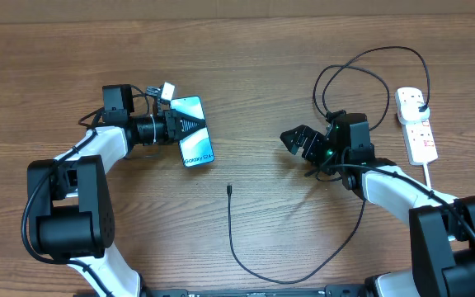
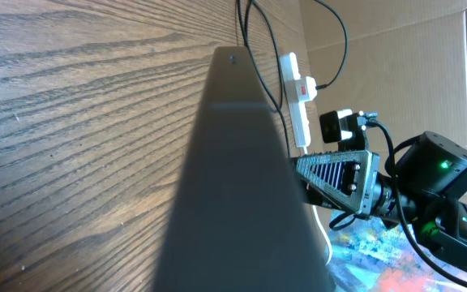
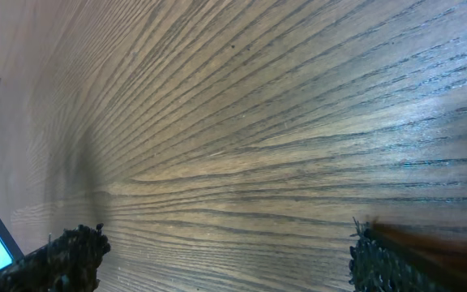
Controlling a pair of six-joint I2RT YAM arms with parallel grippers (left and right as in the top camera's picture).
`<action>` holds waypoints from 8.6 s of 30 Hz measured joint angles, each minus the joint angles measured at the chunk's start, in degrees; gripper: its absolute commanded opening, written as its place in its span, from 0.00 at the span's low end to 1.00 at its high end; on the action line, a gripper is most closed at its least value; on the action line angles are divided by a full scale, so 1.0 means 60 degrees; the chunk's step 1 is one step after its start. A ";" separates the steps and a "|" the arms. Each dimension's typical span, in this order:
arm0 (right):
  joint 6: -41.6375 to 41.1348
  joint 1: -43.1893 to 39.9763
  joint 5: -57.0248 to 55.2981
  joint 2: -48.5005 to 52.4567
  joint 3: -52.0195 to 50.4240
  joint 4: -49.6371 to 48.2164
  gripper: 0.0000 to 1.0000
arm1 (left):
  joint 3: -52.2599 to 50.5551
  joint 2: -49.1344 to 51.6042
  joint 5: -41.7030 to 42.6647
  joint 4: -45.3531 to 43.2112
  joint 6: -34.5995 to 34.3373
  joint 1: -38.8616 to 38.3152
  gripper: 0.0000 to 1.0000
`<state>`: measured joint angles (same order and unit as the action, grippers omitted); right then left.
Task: Plug charger to phone and switch on socket
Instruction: 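Hold the phone upright with the left gripper while the right gripper waits, then swing the right gripper left and down toward the cable plug, then lower the open right gripper over the black USB-C plug on the table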
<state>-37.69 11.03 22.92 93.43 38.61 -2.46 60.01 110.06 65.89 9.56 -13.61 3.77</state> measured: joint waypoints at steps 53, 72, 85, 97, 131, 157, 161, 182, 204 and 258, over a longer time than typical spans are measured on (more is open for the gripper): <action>-0.0506 0.0000 0.2452 0.0000 0.0000 0.0849 1.00 | 0.0000 0.0000 -0.0142 0.0004 0.0000 0.0000 0.04; -0.0499 0.0000 0.1399 0.0000 0.0000 0.1202 1.00 | 0.0000 0.0000 -0.0142 0.0004 0.0000 0.0000 0.04; -0.0495 0.0000 0.1359 -0.0007 0.0007 0.1275 1.00 | 0.0000 0.0000 -0.0142 0.0004 0.0000 0.0000 0.04; -0.0495 0.0000 0.1362 -0.0011 0.0047 0.1432 1.00 | 0.0000 0.0000 -0.0142 0.0004 0.0000 0.0000 0.04; 0.0871 0.3486 -0.1475 0.0011 0.4860 0.7788 0.04 | 0.0000 0.0000 -0.0211 0.0004 -0.0004 0.0000 0.04; 0.0036 0.6426 -0.5362 0.1789 0.4860 0.6193 0.07 | 0.0000 0.0000 -0.0208 0.0004 -0.0004 0.0000 0.04; 0.0033 0.6430 -0.5391 0.1789 0.4860 0.6087 0.07 | 0.0000 0.0000 -0.0208 0.0004 -0.0004 0.0000 0.04; 0.0022 0.6426 -0.5464 0.1789 0.4860 0.6018 0.79 | 0.0000 0.0000 -0.0211 0.0004 -0.0004 0.0000 0.04; 0.0033 0.6426 -0.5464 0.1796 0.4860 0.6022 0.93 | 0.0000 0.0000 -0.0211 0.0004 -0.0004 0.0000 0.04; 0.0033 0.6430 -0.5464 0.1796 0.4860 0.6018 0.94 | 0.0000 0.0000 -0.0211 0.0000 -0.0004 0.0000 0.04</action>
<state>-37.50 49.60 -9.87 104.20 67.77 33.65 60.01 110.06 64.62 9.56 -13.63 3.77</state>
